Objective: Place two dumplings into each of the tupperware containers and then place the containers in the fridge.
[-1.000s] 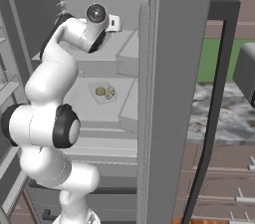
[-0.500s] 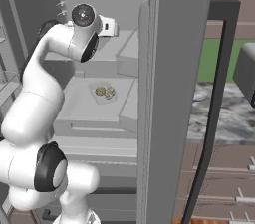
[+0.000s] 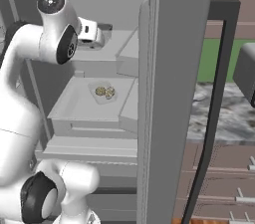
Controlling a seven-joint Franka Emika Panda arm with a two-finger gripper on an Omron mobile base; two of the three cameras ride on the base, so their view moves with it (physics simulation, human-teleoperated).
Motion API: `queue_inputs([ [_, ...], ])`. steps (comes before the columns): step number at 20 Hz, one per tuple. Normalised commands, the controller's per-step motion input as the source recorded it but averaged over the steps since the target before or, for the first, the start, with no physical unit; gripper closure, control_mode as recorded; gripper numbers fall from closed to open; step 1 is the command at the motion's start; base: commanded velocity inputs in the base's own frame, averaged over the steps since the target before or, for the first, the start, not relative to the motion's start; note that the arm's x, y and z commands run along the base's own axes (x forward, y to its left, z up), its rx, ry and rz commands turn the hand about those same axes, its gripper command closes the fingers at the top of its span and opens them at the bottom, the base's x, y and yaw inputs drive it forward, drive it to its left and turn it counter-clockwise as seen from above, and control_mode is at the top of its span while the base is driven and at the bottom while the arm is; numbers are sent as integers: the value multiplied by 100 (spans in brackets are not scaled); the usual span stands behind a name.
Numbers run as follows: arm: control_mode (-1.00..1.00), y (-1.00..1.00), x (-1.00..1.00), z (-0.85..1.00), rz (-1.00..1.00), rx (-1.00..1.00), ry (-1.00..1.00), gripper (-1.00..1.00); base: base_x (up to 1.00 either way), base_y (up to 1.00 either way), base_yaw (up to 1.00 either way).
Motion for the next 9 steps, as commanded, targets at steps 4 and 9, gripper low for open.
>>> queue_inputs([
  [4,-100,0,-100,-26,0,-2,18,-100,0,0,0],
  [9,-100,0,-100,-90,0,0,9,-100,0,0,0],
])
